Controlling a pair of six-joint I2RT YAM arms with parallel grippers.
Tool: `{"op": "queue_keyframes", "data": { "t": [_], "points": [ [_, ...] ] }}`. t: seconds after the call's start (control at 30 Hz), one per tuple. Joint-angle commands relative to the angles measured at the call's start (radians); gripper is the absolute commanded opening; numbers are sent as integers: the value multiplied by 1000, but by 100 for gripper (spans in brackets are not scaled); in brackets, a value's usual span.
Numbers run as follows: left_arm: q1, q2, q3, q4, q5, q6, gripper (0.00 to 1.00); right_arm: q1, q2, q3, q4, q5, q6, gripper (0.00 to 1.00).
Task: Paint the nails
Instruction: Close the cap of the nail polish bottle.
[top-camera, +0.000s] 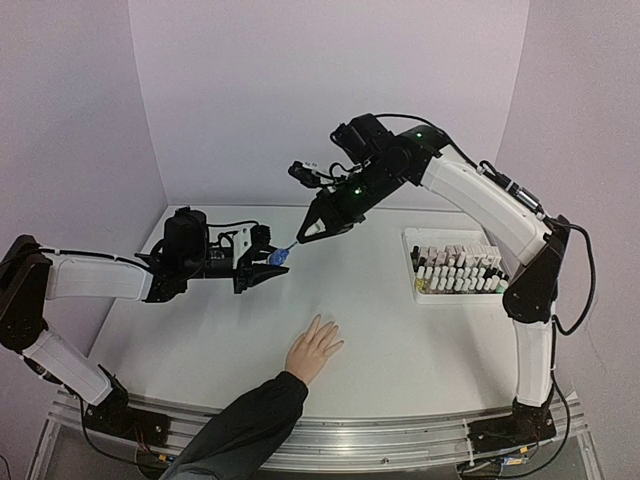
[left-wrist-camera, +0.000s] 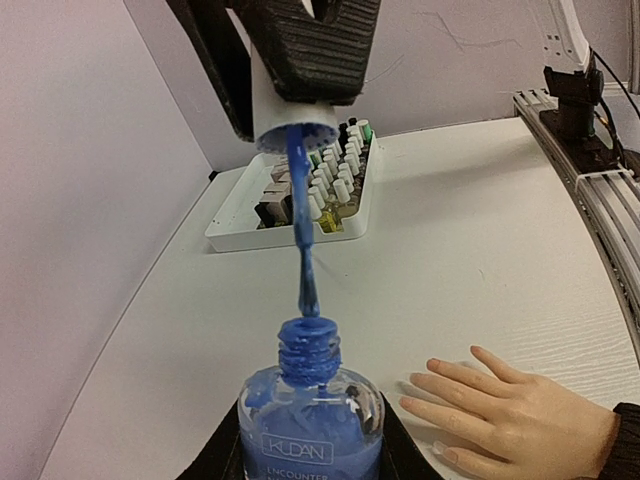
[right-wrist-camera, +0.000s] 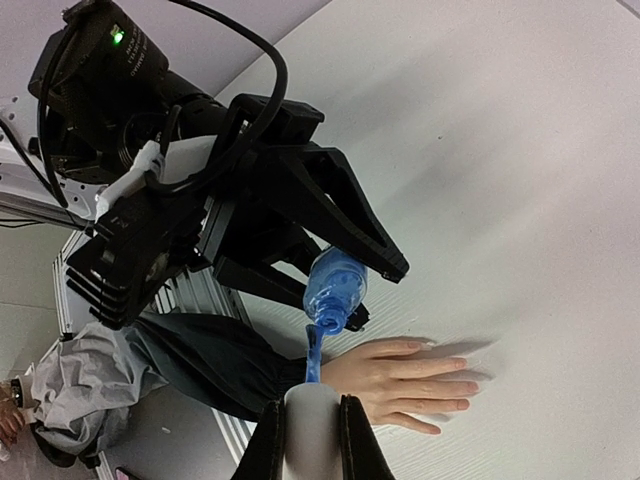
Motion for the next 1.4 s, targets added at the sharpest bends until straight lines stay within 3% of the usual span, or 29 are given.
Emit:
{"op": "queue_keyframes", "data": {
  "t": [0.0,0.97,1.37],
  "points": [
    [-2,-17,43,38,8,11,0,2,20,29,-6,-13,-6,0],
    [-4,-10,54,12,10,17,0,9,74,81,-7,-12,-2,0],
    [-4,-4,59,23,-12,0,0,14,54,22,-11,-17,-5,0]
  ]
}}
